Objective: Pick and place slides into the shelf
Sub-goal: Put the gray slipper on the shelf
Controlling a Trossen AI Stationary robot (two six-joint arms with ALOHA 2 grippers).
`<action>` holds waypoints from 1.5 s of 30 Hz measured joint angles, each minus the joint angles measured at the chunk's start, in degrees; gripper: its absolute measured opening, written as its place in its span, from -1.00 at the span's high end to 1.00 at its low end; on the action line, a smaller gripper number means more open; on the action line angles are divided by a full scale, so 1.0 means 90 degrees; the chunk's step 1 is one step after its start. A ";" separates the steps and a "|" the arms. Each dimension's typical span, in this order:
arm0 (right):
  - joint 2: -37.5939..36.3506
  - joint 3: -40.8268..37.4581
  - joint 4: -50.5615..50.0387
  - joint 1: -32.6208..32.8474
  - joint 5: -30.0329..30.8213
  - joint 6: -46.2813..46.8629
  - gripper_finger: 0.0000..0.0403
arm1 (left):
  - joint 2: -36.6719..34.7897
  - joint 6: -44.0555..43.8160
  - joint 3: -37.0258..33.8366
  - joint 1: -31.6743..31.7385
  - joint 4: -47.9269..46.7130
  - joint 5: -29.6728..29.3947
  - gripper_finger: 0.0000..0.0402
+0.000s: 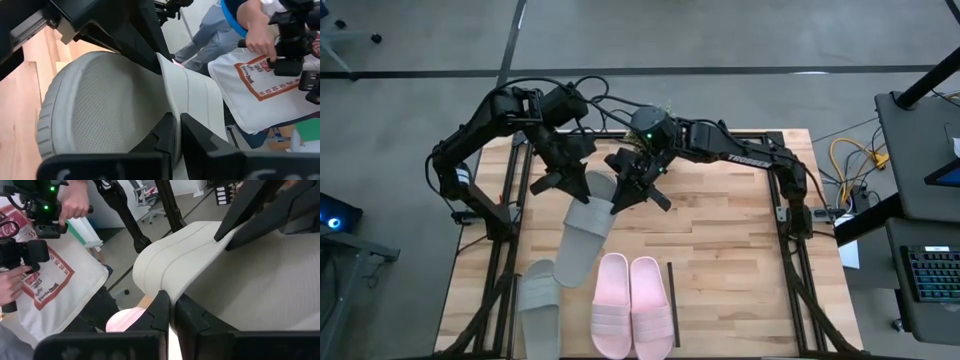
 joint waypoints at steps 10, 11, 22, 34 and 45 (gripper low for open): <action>-0.0043 0.0010 -0.0211 -0.0166 0.0584 0.0028 0.80 | -0.0095 0.0067 -0.0007 -0.0005 -0.0018 -0.0003 1.00; -0.0054 0.0007 -0.0229 -0.0190 0.0688 0.0032 0.78 | -0.0101 0.0032 -0.0007 0.0000 -0.0014 0.0007 1.00; -0.0146 0.0009 -0.0385 -0.0294 0.0829 0.0022 0.57 | -0.0211 -0.0082 -0.0007 -0.0002 -0.0018 0.0068 1.00; -0.0568 0.0005 -0.1085 -0.0713 0.1203 0.0074 0.52 | -0.0613 -0.0580 -0.0020 -0.0016 -0.0017 0.0135 1.00; -0.1107 0.0005 -0.1287 -0.0778 0.1866 0.0170 0.55 | -0.1116 -0.0899 -0.0041 -0.0081 0.0064 -0.0633 1.00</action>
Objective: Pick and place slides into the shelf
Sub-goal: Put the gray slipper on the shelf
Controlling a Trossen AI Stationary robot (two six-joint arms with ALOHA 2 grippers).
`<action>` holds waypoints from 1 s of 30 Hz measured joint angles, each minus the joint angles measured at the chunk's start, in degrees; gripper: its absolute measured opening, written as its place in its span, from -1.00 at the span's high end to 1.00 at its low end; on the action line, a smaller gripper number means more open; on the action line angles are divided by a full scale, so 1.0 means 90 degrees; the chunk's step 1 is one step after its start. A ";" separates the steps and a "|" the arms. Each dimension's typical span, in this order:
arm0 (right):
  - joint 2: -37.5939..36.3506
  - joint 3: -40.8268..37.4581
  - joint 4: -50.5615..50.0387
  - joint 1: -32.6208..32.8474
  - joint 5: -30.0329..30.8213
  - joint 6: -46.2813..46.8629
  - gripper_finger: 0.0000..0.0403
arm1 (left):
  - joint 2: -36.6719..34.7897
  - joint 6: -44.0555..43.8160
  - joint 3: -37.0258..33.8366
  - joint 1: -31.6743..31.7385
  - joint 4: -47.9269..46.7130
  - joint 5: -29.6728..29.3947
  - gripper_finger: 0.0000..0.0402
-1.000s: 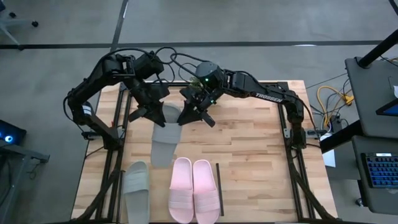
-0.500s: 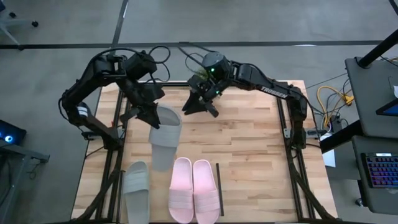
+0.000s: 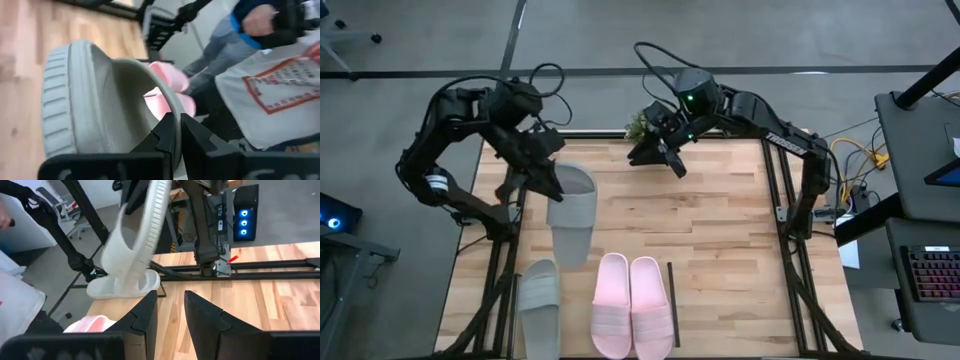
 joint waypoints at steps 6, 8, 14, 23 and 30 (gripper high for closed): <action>-0.0034 0.0000 0.0005 0.0005 0.0298 0.0146 0.58 | -0.0366 0.0011 0.0000 -0.0004 0.0968 -0.0698 1.00; -0.0034 0.0000 0.0005 0.0005 0.0311 0.0197 0.58 | -0.0507 0.0117 0.0000 -0.0001 0.1226 -0.1517 1.00; -0.0026 0.0000 0.0017 0.0005 0.0311 0.0396 0.54 | -0.1062 -0.0026 -0.0145 0.0006 0.1606 -0.3494 1.00; -0.0024 0.0000 0.0027 0.0007 0.0311 0.0488 0.58 | -0.2096 -0.0544 -0.1694 -0.0001 0.2020 -0.3470 1.00; -0.0021 0.0000 0.0024 0.0010 0.0563 0.0805 0.59 | -0.3221 -0.1399 -0.3464 0.0004 0.3591 -0.2927 1.00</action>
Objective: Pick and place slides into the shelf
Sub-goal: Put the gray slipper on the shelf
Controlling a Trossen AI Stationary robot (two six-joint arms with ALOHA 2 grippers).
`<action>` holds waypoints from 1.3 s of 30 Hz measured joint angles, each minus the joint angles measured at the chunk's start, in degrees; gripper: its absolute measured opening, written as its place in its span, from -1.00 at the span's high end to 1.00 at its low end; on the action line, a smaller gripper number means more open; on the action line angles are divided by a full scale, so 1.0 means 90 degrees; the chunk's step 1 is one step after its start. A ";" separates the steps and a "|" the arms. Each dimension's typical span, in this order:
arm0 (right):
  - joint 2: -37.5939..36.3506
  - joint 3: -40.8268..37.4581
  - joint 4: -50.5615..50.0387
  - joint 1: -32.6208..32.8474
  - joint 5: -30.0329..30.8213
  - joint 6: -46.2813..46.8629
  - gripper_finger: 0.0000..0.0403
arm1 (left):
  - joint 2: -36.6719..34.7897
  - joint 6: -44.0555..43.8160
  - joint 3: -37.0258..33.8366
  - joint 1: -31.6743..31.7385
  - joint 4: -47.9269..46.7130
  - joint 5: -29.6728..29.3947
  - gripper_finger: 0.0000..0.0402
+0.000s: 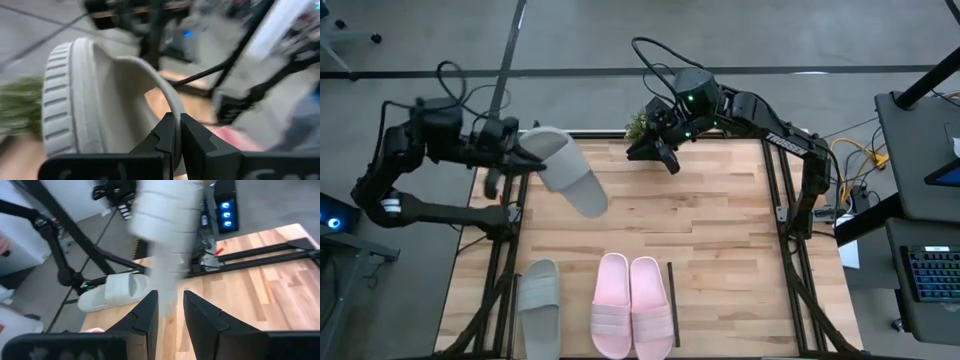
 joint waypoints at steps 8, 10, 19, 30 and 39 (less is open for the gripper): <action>0.0005 -0.0002 0.0000 0.0000 0.0280 0.0061 0.55 | -0.0977 -0.0789 -0.0895 -0.0005 -0.0238 0.0658 1.00; 0.0005 -0.0002 0.0000 0.0000 0.0449 0.0057 0.56 | -0.1079 -0.0806 -0.1067 -0.0003 -0.0203 0.0716 1.00; 0.0007 -0.0002 0.0000 0.0000 0.0894 0.0109 0.61 | -0.1174 -0.0508 -0.1978 -0.0003 -0.0036 0.1686 1.00; 0.0007 -0.0002 0.0000 -0.0002 0.0911 0.0227 0.55 | -0.1303 -0.1231 -0.2765 -0.0003 0.1163 0.2926 1.00; 0.0010 -0.0002 0.0000 -0.0005 0.1249 0.0221 0.59 | -0.1347 -0.1609 -0.3292 0.0002 0.1352 0.3398 1.00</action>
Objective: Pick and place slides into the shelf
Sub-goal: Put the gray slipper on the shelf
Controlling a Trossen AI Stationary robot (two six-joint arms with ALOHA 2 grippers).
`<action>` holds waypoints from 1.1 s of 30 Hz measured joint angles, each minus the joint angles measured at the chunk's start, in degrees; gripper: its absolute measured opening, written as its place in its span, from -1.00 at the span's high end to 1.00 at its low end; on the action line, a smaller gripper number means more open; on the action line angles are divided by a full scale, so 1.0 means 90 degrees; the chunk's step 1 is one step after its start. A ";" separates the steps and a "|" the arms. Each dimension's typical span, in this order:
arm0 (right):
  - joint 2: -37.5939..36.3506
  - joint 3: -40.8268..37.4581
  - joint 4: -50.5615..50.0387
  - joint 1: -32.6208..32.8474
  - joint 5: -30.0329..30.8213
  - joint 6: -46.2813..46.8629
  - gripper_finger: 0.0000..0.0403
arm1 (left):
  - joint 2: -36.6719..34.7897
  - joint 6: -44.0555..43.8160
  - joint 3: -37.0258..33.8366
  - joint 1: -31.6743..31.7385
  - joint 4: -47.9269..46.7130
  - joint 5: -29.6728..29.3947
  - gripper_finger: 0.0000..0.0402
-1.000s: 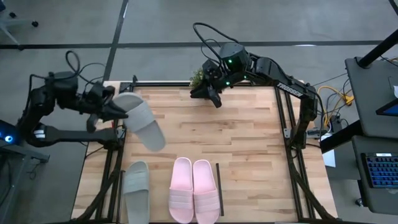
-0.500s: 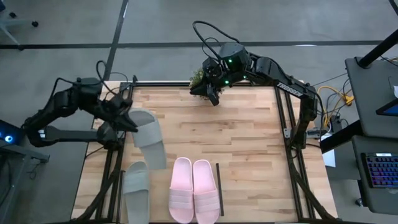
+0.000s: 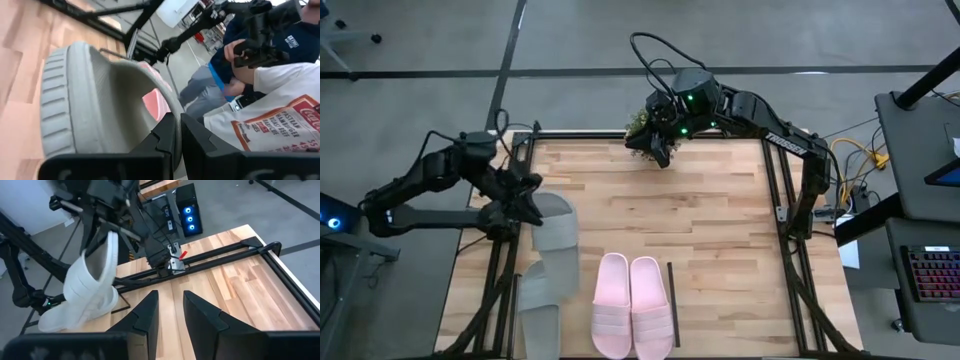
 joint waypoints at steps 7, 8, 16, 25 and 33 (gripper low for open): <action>0.0000 0.0000 0.0000 0.0000 0.0000 -0.0004 0.57 | 0.0001 -0.0342 -0.0619 -0.0001 0.0860 0.0346 1.00; 0.0000 0.0000 0.0000 0.0000 0.0002 -0.0006 0.56 | -0.0004 -0.0353 -0.0714 -0.0002 0.0909 0.0435 1.00; 0.0000 0.0000 -0.0002 -0.0020 0.0214 -0.0039 0.56 | -0.0039 -0.0732 -0.1577 -0.0007 0.1973 0.0584 1.00; 0.0000 -0.0001 -0.0010 -0.0082 0.0217 -0.0137 0.58 | -0.0041 -0.1005 -0.2107 -0.0012 0.2275 0.0807 1.00; 0.0000 -0.0001 -0.0011 -0.0202 0.0357 -0.0216 0.54 | 0.0067 -0.1760 -0.2361 -0.0217 0.3053 0.1151 1.00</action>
